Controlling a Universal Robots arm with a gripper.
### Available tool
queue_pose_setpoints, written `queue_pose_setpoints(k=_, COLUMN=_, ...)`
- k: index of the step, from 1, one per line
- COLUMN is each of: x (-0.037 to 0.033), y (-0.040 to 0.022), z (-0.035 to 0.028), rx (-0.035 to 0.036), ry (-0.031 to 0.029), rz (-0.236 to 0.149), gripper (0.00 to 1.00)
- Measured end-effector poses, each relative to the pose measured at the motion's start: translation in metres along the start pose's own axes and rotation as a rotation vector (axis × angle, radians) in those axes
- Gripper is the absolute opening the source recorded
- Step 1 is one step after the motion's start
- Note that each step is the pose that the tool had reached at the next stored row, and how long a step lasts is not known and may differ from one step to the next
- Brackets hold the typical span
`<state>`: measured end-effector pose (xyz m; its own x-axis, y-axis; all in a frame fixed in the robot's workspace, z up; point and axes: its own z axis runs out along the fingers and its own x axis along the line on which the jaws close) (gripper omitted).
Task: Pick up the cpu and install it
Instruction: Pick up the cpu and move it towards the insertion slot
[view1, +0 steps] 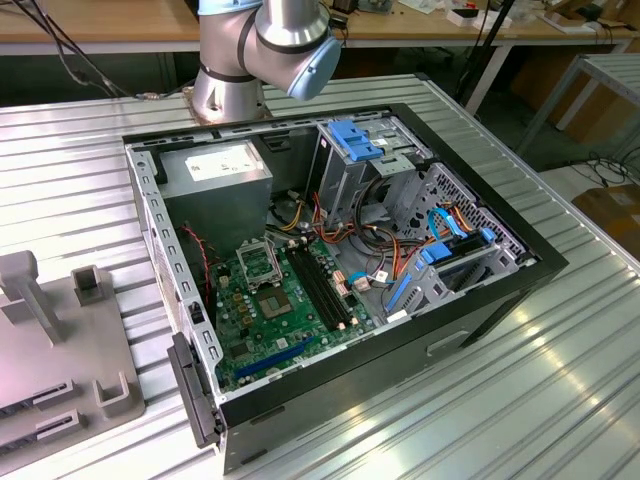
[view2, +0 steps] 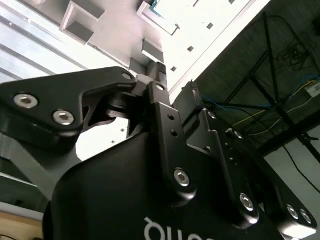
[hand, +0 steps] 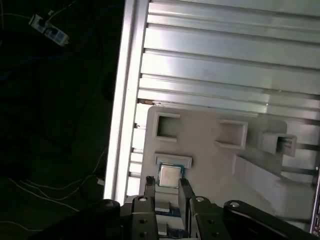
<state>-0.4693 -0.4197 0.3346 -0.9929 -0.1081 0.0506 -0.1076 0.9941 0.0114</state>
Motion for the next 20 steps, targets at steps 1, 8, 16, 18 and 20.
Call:
queue_pose_setpoints(k=1, x=-0.0001, y=0.0, z=0.0012, rx=-0.0004, ry=-0.0008, rz=0.007, gripper=0.38)
queue_pose_setpoints(k=8, x=-0.0002, y=-0.0001, z=0.0044, rx=-0.0009, ry=-0.0036, rz=0.029, gripper=0.38)
queue_pose_setpoints(k=16, x=-0.0002, y=-0.0001, z=0.0045, rx=-0.0012, ry=-0.004, rz=0.031, gripper=0.38)
queue_pose_setpoints(k=18, x=-0.0002, y=-0.0001, z=0.0045, rx=-0.0012, ry=-0.004, rz=0.032, gripper=0.38)
queue_pose_setpoints(k=20, x=-0.0002, y=0.0, z=0.0045, rx=-0.0013, ry=-0.004, rz=0.033, gripper=0.38)
